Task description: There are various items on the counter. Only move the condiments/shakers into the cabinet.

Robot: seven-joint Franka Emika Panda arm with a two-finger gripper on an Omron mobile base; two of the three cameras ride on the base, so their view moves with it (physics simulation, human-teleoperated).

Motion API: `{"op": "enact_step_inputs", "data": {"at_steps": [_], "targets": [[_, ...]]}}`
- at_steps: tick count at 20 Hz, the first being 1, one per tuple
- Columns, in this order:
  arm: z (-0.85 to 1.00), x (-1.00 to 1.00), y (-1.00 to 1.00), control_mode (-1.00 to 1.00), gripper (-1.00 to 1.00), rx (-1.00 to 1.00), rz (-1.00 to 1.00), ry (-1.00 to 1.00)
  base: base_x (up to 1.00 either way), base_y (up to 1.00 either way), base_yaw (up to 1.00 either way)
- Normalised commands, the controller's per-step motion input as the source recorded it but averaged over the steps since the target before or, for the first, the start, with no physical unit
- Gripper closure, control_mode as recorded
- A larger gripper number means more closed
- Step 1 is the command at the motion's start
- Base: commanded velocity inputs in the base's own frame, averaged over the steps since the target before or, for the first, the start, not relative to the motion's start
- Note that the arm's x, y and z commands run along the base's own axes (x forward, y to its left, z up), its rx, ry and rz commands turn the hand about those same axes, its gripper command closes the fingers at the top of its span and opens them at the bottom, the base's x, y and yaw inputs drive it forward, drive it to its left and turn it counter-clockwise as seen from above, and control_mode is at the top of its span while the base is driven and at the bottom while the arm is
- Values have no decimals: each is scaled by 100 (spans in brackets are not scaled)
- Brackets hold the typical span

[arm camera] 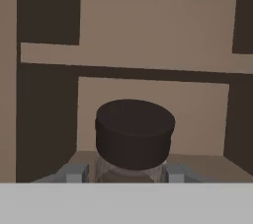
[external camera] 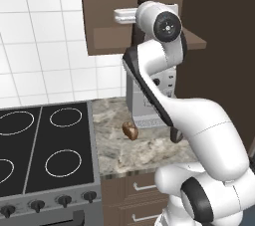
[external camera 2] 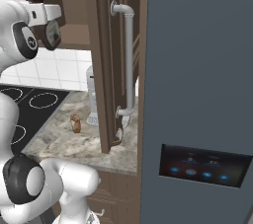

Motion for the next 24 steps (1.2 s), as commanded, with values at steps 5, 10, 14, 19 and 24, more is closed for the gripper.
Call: {"op": "enact_step_inputs", "data": {"at_steps": [5,10,14,19,24], "targets": [[0,8,-1,-100,100,9,2,-1,0,0,0],[0,42,0,-100,100,0,-1,4,0,0,0],[0,68,2,-100,100,-2,-7,9,0,0,0],[0,47,3,-100,100,-2,-2,1,0,0,0],[0,33,6,-100,100,-5,0,0,0,0,0]]}}
